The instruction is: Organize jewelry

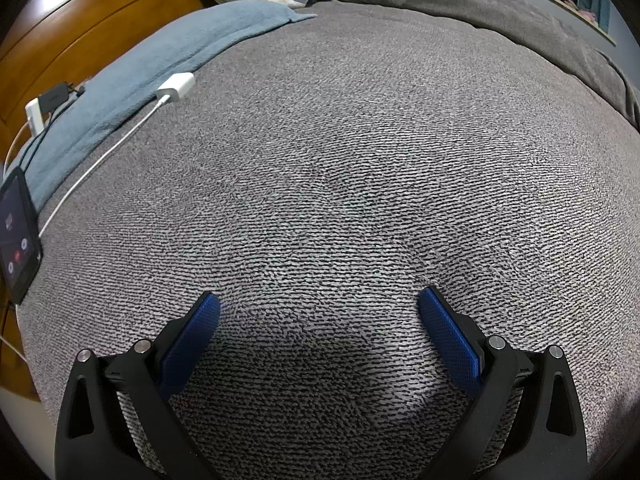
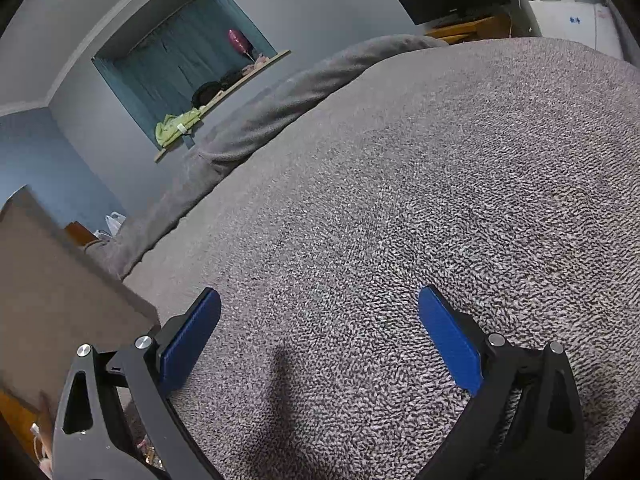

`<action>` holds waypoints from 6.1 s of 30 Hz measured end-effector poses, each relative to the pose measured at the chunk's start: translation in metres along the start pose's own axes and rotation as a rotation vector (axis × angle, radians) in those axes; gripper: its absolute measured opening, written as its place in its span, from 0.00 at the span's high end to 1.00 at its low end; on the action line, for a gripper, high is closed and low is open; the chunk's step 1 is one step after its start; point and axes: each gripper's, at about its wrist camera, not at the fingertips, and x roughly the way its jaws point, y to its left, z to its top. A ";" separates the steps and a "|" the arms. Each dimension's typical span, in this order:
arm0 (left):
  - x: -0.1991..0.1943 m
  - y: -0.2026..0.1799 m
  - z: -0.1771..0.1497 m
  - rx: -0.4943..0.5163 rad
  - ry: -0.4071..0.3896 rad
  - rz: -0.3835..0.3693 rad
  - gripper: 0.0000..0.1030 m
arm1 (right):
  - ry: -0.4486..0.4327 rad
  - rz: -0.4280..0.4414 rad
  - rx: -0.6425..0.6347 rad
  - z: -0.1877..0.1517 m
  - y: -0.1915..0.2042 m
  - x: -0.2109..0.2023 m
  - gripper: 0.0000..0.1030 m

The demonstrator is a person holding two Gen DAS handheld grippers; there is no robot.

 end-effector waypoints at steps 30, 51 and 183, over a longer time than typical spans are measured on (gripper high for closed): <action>0.000 0.000 0.001 0.001 0.001 0.000 0.04 | 0.155 -0.474 -0.310 -0.018 0.063 0.057 0.04; 0.000 0.001 0.001 0.001 0.002 0.000 0.04 | 0.162 -0.490 -0.321 -0.020 0.074 0.067 0.04; 0.000 0.001 0.002 0.001 0.003 0.000 0.04 | 0.162 -0.490 -0.321 -0.020 0.072 0.066 0.04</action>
